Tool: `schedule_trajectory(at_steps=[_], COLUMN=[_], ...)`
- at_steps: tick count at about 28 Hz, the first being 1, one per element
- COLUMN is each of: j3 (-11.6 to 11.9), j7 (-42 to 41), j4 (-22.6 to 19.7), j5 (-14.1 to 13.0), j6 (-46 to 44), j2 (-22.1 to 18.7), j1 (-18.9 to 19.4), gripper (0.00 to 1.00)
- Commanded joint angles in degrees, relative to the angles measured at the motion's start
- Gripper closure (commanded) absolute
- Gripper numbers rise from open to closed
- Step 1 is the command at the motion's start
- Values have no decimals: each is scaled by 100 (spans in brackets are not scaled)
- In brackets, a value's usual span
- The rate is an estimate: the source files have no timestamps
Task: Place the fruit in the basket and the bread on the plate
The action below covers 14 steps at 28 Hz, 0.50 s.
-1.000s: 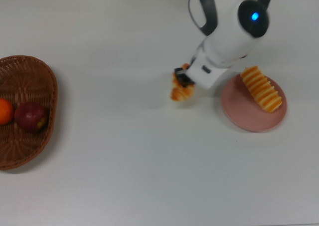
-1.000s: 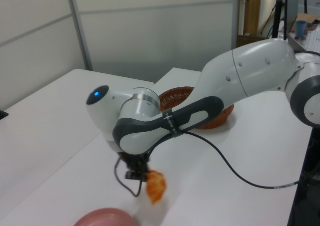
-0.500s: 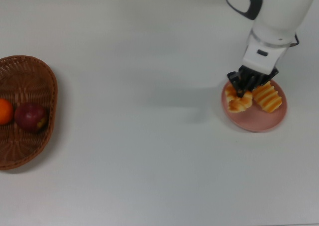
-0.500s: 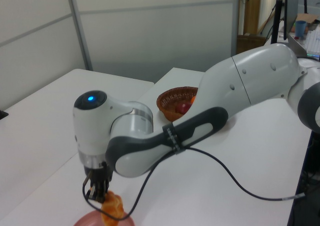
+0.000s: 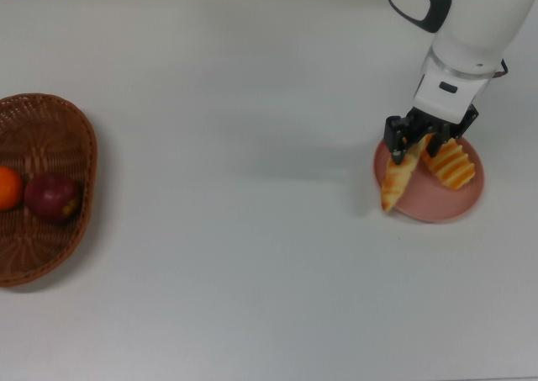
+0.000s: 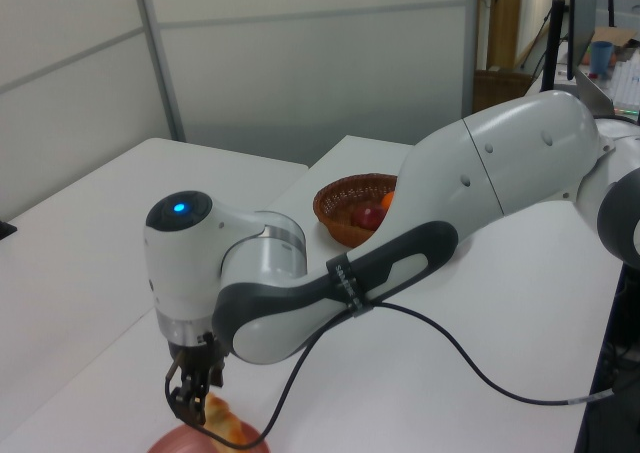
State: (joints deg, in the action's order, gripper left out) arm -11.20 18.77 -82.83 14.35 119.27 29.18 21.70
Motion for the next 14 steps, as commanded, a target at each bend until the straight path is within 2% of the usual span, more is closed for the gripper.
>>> schedule_trajectory(at_steps=[1,7,8,12,14], j3=[48,48,48,48,48], j7=[127,110,92,48,-101], j4=[-120,-120,-120,-120,-128], j5=[-20,-204,-335,-573,-705], j6=[61,9,-96,-421,-746], j2=[-228,-544,-675,-957,-1150], j1=[-51,-262,-367,-657,-929], gripper=[0,0,0,0,0])
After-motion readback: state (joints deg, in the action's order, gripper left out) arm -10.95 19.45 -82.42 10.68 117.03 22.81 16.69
